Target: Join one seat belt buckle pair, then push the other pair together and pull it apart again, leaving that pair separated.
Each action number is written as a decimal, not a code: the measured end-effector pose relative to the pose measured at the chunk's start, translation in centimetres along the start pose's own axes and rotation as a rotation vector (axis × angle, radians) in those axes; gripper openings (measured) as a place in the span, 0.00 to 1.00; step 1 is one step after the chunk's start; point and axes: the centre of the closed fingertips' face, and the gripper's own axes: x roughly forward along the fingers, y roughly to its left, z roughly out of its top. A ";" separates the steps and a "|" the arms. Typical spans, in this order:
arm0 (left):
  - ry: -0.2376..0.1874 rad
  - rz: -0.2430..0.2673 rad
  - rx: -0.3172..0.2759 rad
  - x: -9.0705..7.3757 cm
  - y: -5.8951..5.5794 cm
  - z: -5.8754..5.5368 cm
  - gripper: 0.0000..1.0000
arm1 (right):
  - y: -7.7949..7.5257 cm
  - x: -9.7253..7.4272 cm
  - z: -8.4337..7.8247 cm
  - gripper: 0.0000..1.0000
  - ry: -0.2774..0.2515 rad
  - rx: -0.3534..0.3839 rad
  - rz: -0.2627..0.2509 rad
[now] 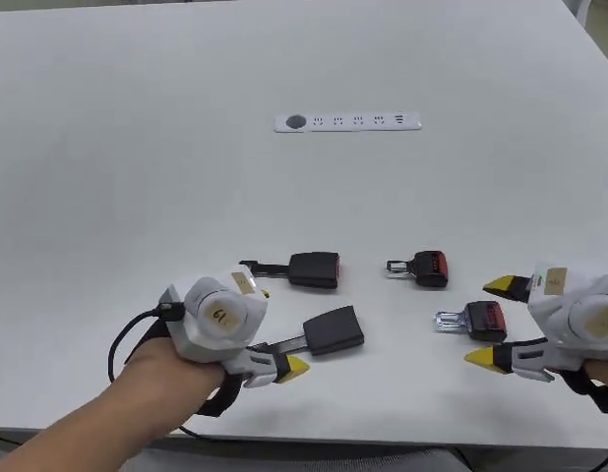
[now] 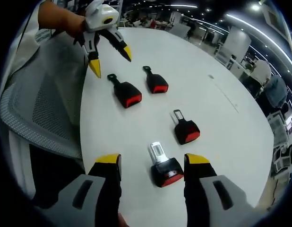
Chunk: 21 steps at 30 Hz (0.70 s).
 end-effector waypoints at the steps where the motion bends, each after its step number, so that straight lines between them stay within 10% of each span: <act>1: 0.008 -0.008 0.009 0.2 -0.1 0.0 0.64 | 0.0 0.1 -0.2 0.50 0.009 0.005 0.011; 21: 0.065 -0.103 0.072 4.6 0.0 -0.3 0.52 | -2.2 1.2 -2.7 0.44 0.106 -0.040 0.063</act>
